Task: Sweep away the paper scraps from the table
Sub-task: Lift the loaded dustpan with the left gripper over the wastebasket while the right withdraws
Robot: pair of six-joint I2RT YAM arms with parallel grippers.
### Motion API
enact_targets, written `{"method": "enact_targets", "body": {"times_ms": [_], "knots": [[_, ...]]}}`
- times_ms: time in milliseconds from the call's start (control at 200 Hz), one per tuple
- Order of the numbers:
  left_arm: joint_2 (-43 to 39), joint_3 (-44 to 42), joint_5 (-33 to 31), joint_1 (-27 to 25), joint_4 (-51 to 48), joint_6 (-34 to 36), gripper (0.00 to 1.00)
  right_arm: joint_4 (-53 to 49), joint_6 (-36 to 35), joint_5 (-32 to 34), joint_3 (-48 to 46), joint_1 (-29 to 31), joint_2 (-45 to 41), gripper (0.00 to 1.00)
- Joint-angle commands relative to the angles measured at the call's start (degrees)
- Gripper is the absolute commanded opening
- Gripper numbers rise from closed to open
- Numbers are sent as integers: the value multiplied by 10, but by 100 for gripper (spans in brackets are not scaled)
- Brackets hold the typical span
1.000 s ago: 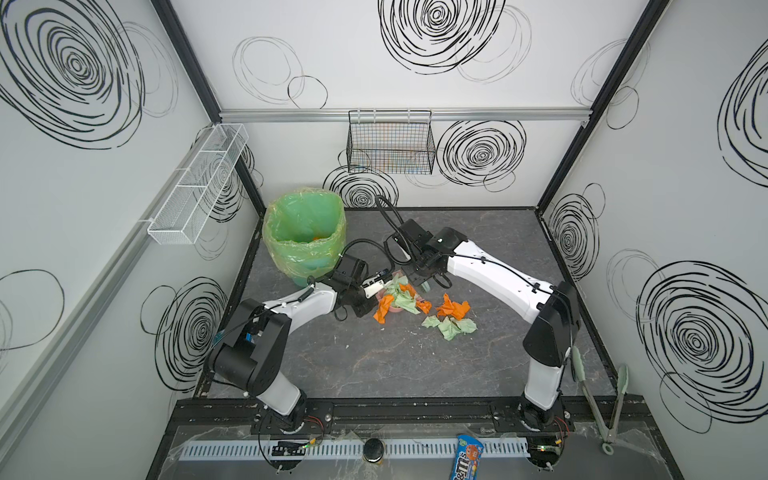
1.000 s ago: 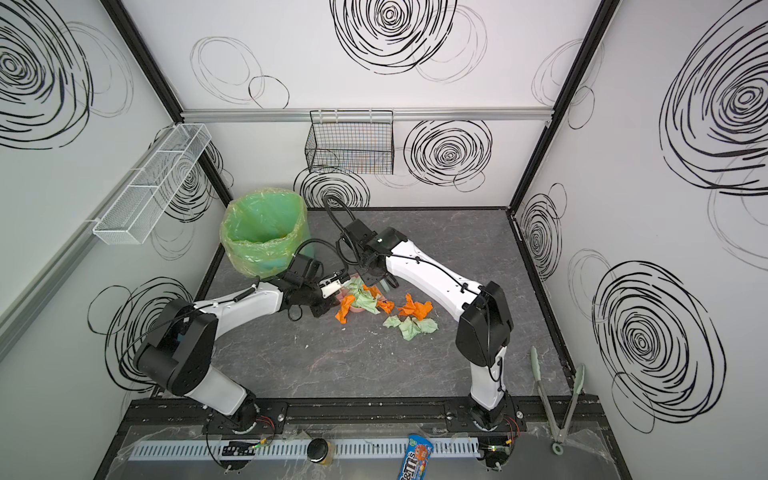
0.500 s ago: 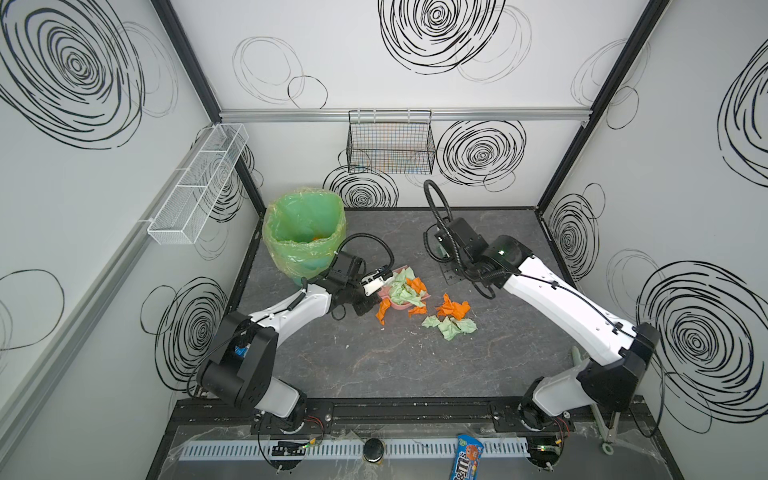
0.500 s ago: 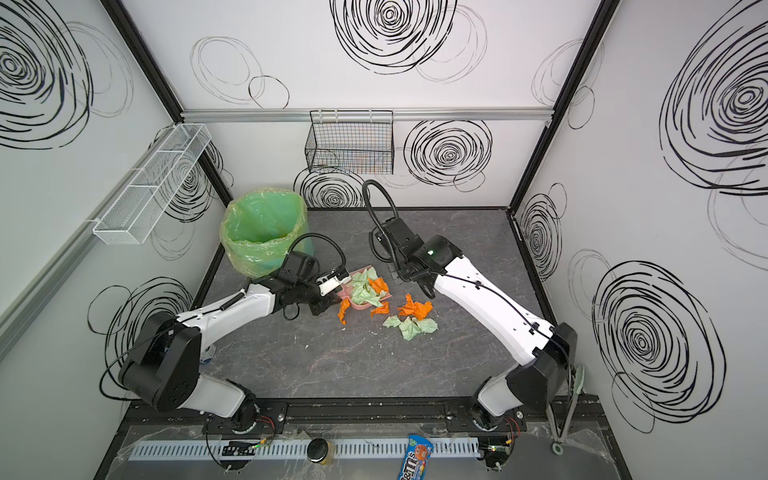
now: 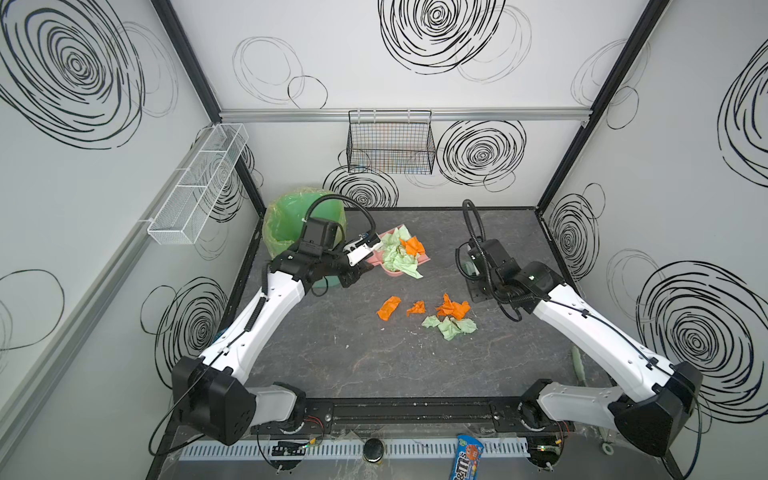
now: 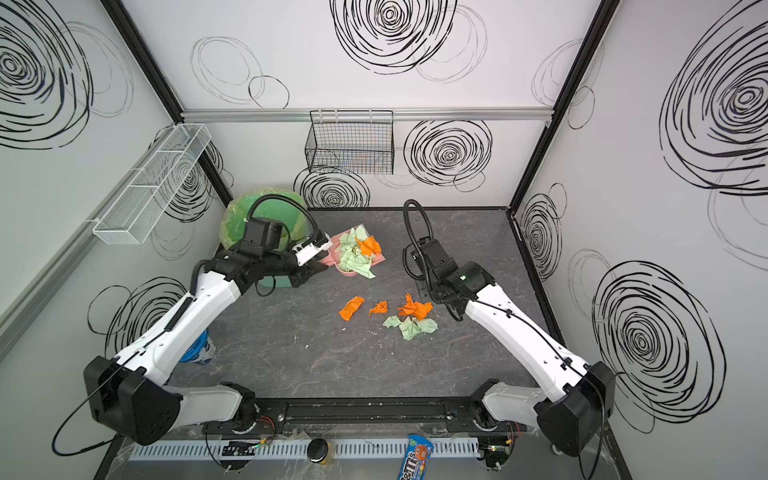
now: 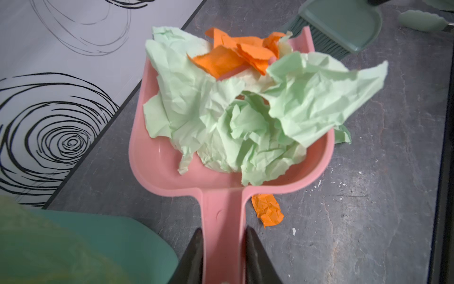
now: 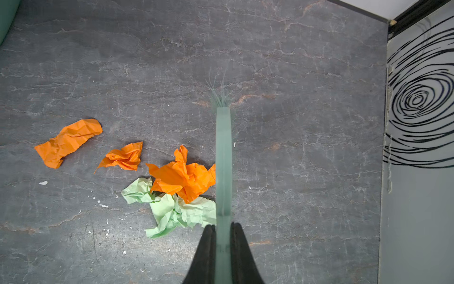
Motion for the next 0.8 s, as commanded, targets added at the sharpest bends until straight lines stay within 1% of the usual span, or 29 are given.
{"method": "enact_targets", "body": {"times_ms": [0,150,350,525,670,795], "knots": [[8,81,70,53,-110,47,0,23,9,-6,-10,-7,-24,0],[42,196,113,115,-220,97,0,27,7,-13,-19,-11,-30,0],[83,303,127,188,-326,172,0,40,6,-24,-40,-14,-37,0],[120,357,121,257,-374,234,0,44,7,-27,-49,-15,-41,0],[179,427,139,322,-427,276,0,43,6,-29,-49,-15,-42,0],[225,471,135,369,-427,294,0,45,5,-34,-52,-15,-44,0]]}}
